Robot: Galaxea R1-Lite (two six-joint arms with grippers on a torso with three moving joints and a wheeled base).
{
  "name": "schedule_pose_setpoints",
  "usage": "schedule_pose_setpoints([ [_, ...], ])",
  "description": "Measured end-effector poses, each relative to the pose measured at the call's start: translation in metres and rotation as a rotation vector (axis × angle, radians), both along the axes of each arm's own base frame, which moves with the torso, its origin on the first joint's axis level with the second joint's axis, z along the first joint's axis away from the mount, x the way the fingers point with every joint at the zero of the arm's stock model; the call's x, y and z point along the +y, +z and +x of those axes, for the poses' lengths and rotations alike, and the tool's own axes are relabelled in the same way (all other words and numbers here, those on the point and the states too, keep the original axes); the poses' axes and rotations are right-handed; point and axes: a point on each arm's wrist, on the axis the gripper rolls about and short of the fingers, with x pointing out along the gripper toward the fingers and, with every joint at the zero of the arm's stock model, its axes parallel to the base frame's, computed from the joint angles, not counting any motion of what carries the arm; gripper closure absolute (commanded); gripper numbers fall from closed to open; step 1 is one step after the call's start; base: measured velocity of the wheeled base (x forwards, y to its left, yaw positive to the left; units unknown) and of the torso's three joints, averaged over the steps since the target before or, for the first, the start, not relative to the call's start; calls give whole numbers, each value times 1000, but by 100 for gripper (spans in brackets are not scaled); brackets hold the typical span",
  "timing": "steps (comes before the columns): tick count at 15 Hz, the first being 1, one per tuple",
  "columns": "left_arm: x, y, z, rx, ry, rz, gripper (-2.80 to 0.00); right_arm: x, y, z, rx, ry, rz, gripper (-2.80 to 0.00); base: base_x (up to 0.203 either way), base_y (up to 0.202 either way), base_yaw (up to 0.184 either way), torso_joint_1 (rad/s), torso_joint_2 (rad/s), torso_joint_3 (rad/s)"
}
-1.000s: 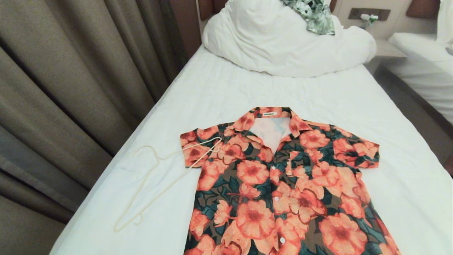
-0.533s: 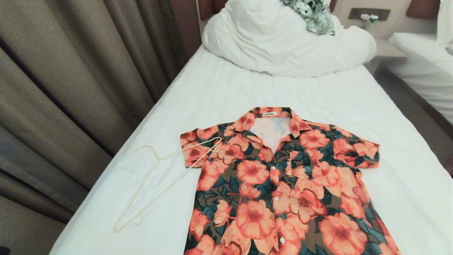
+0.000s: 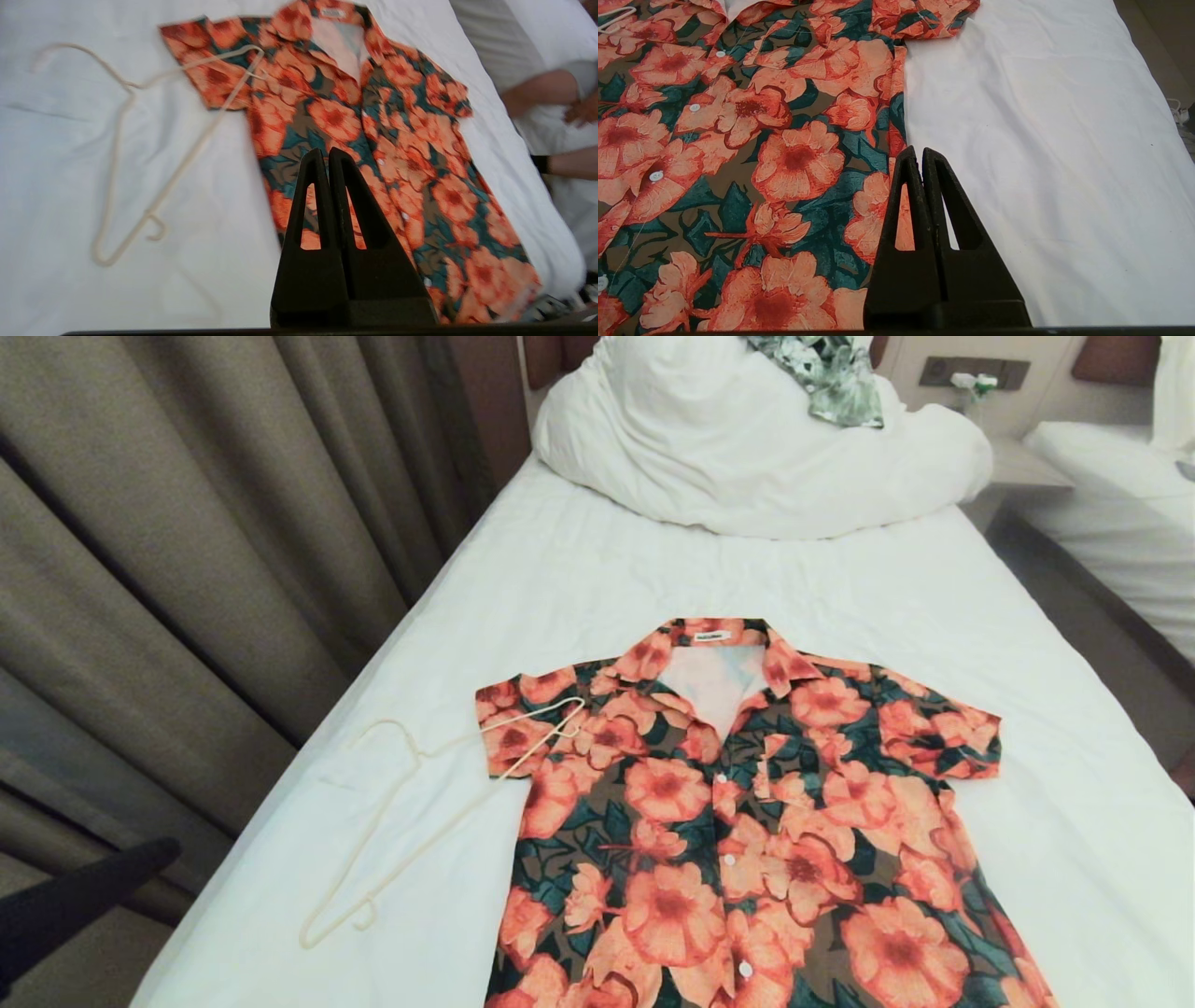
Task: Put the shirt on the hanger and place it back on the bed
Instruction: Lift the shirt and hanger
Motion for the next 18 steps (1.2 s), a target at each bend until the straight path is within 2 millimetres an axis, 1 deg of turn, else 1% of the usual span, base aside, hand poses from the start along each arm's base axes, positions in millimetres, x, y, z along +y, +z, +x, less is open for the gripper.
schedule_pose_setpoints([
  [3, -6, 13, 43, 91, -63, -2, 0, 0, 0, 0, 0, 0, 0, 0, 0, 0, 0, 0, 0, 0],
  [4, -3, 13, 59, 114, -75, -6, 0, 0, 0, 0, 0, 0, 0, 0, 0, 0, 0, 0, 0, 0],
  [6, 10, 8, 86, 156, -98, -15, 0, 0, 0, 0, 0, 0, 0, 0, 0, 0, 0, 0, 0, 0],
  [8, 30, -5, 111, 210, -147, -40, 0, 0, 0, 0, 0, 0, 0, 0, 0, 0, 0, 0, 0, 0],
  [10, 46, -23, 132, 252, -225, -64, 0, 0, 0, 0, 0, 0, 0, 0, 0, 0, 0, 0, 0, 0],
  [13, 63, -51, 159, 291, -295, -62, 0, 0, 0, 0, 0, 0, 0, 0, 0, 0, 0, 0, 0, 0],
  [16, 81, -71, 184, 286, -352, -66, 0, 0, 0, 0, 0, 0, 0, 0, 0, 0, 0, 0, 0, 0],
  [18, 90, -89, 199, 295, -371, -49, 0, 0, 0, 0, 0, 0, 0, 0, 0, 0, 0, 0, 0, 0],
])
